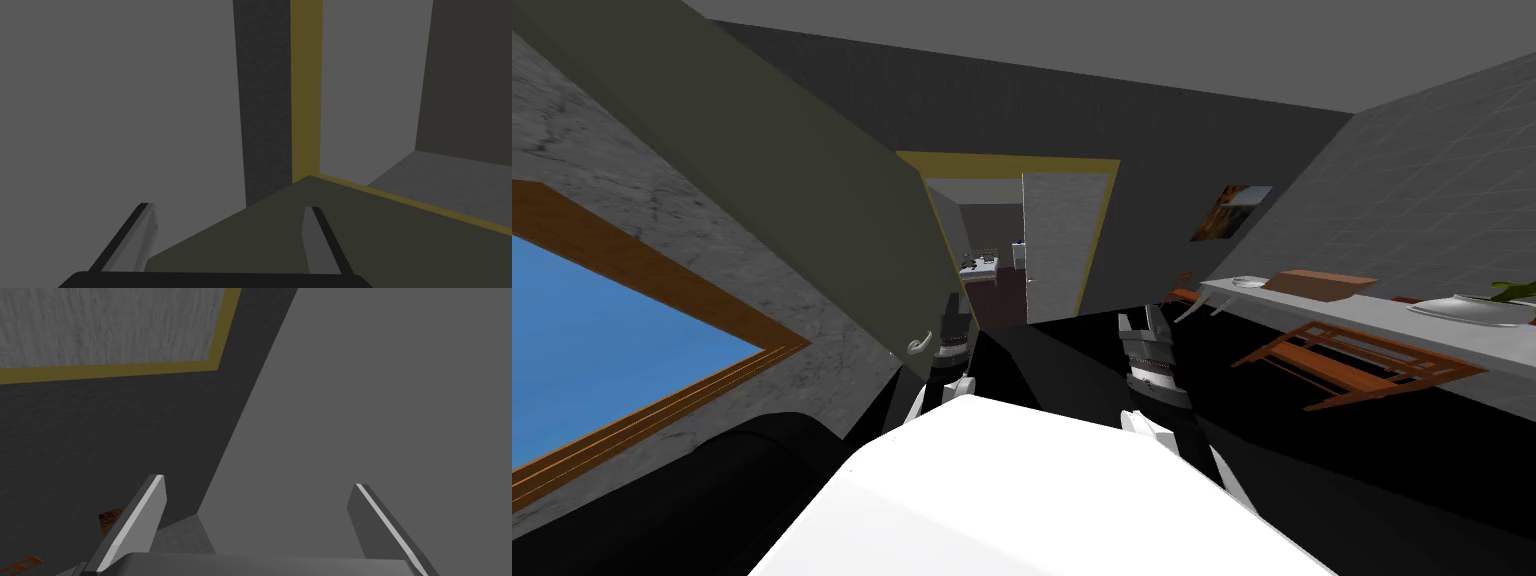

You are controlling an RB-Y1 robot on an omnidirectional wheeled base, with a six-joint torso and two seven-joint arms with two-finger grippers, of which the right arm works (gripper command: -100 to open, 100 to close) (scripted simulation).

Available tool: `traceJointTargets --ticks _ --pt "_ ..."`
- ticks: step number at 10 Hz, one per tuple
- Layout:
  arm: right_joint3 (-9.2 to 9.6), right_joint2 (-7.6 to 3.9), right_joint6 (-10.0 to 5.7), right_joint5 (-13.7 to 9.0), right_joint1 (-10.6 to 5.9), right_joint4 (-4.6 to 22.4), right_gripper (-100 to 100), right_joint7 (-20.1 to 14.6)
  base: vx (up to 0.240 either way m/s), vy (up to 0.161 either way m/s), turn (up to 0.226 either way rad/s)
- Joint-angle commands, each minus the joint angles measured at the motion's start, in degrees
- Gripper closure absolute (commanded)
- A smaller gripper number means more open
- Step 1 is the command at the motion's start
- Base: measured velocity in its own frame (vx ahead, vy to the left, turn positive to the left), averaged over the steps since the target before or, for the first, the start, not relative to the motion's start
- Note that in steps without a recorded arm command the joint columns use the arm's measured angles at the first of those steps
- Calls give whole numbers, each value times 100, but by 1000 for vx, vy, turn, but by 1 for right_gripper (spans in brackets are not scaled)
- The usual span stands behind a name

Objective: Pull the door open

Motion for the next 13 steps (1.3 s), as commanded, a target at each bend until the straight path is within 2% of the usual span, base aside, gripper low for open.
traceJointTargets --ticks 1,5,13 --pt "-32 -34 -38 -13 -74 176 -100 2 47 6 63" --pt "-152 -135 -180 -62 -353 833 -100 12 107 16 106" --pt "-334 -253 -395 -135 -772 1825 -100 26 91 5 80"
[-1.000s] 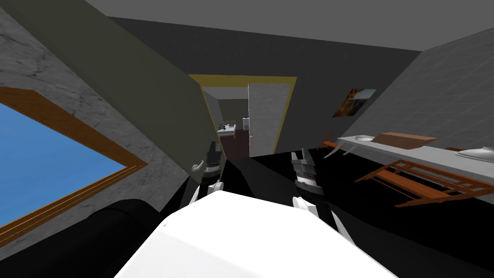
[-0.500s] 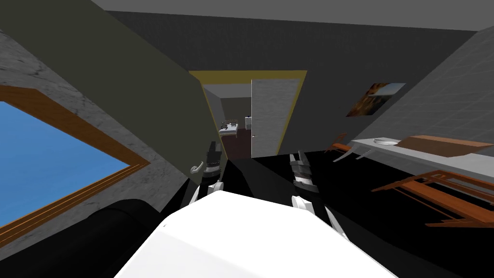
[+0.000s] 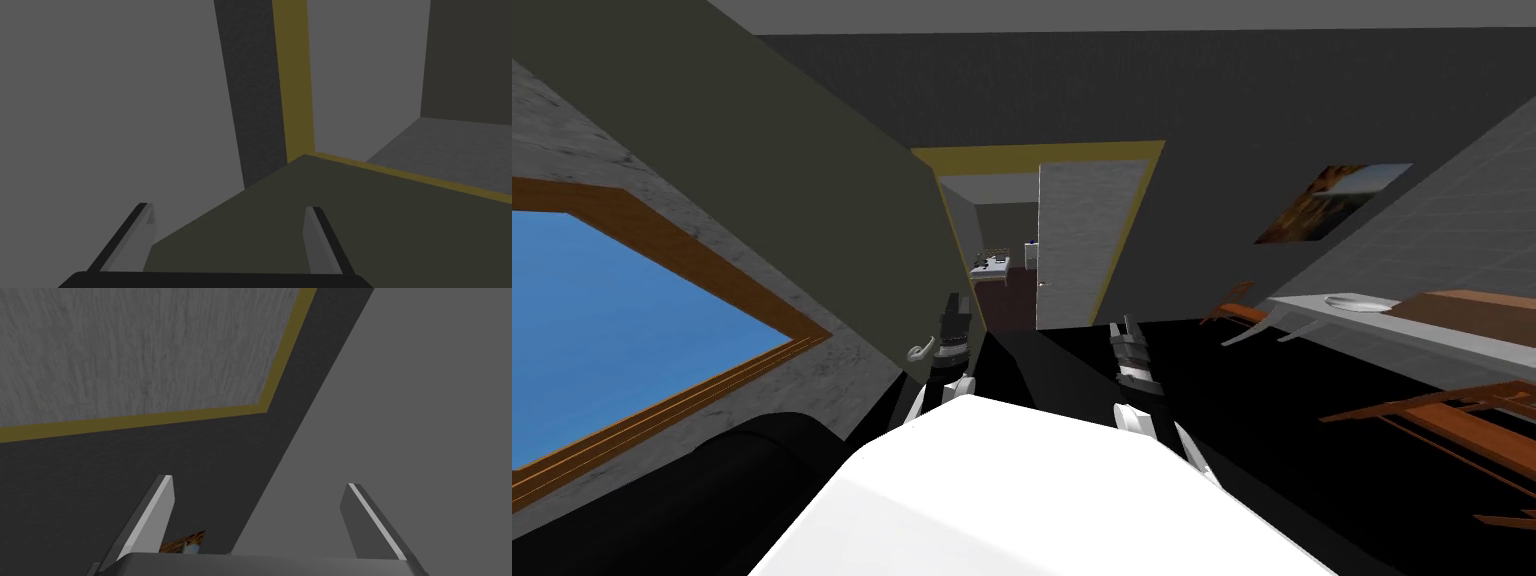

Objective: Pull the door open

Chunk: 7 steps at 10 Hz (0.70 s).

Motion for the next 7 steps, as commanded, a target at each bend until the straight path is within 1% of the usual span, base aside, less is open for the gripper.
traceJointTargets --ticks 1,7 --pt "-52 -33 -32 -22 -109 227 -100 0 81 4 109" --pt "-225 -116 -236 -92 -508 1171 -100 13 100 0 98"
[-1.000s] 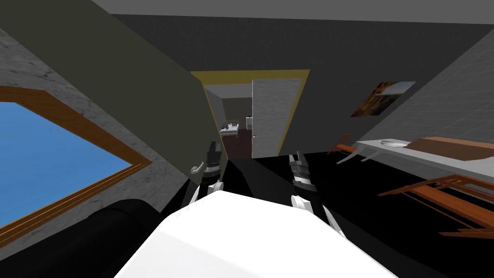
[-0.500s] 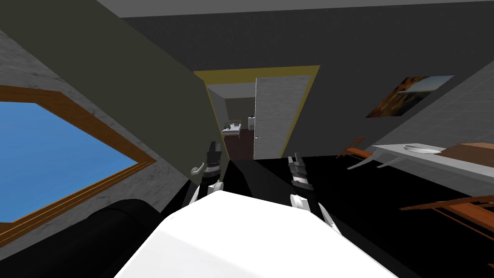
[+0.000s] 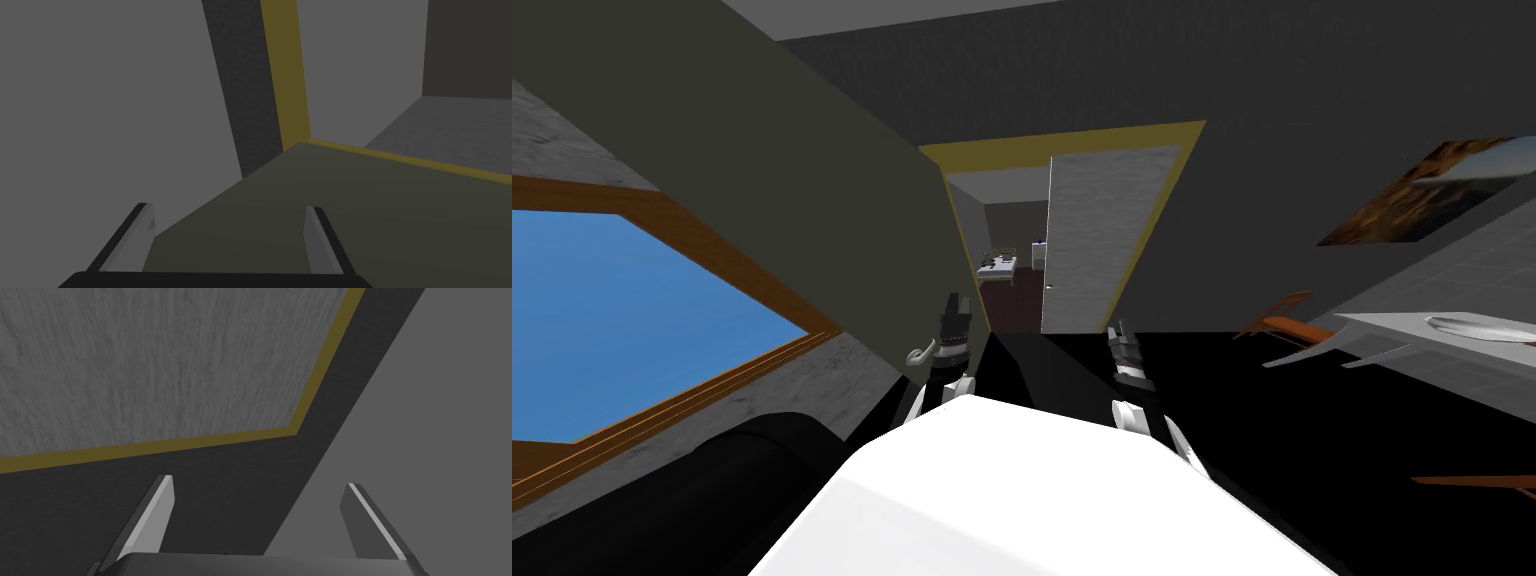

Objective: Pull the door open

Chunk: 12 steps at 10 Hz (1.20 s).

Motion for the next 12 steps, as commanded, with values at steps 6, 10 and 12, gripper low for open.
traceJointTargets --ticks 6,10,12 --pt "-203 -79 -264 -82 -468 1145 -100 20 98 -2 104" --pt "-301 -113 -381 -122 -696 1683 -100 27 80 -6 84" --pt "-368 -135 -459 -149 -850 2028 -100 33 90 -13 119"
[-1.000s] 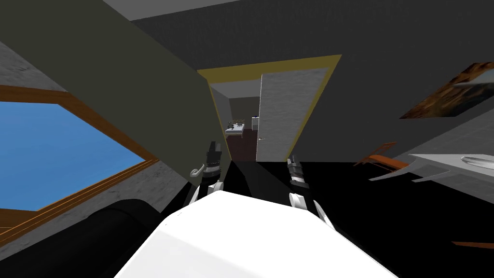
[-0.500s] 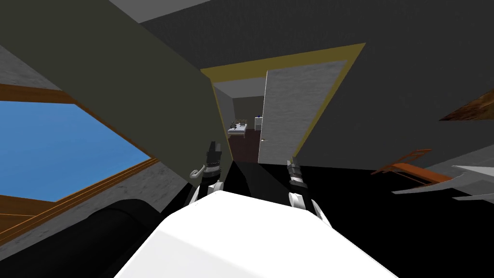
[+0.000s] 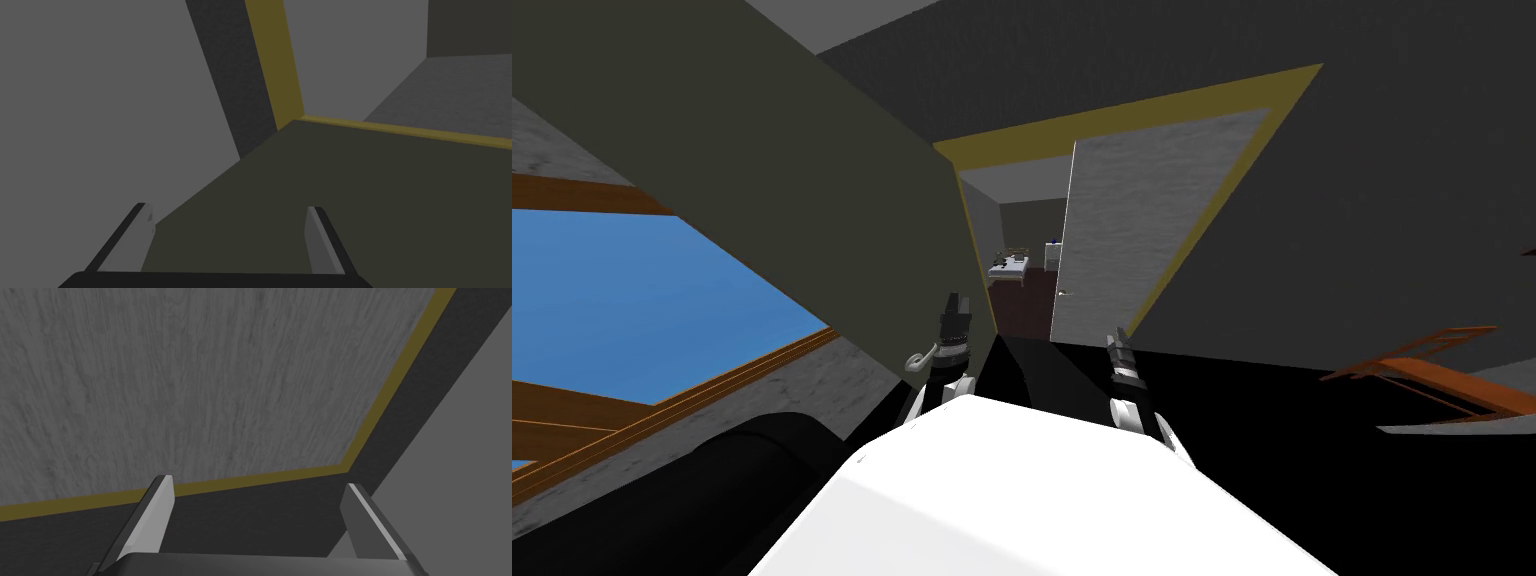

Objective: Pull the door open

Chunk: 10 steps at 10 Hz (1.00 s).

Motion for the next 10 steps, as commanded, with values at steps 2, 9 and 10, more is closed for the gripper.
traceJointTargets --ticks 2,9,10 --pt "-88 -20 -101 -34 -215 449 -100 11 103 -9 107" --pt "-286 -74 -335 -114 -674 1581 -100 26 83 -14 99" --pt "-318 -82 -373 -127 -748 1757 -100 29 101 -35 99"
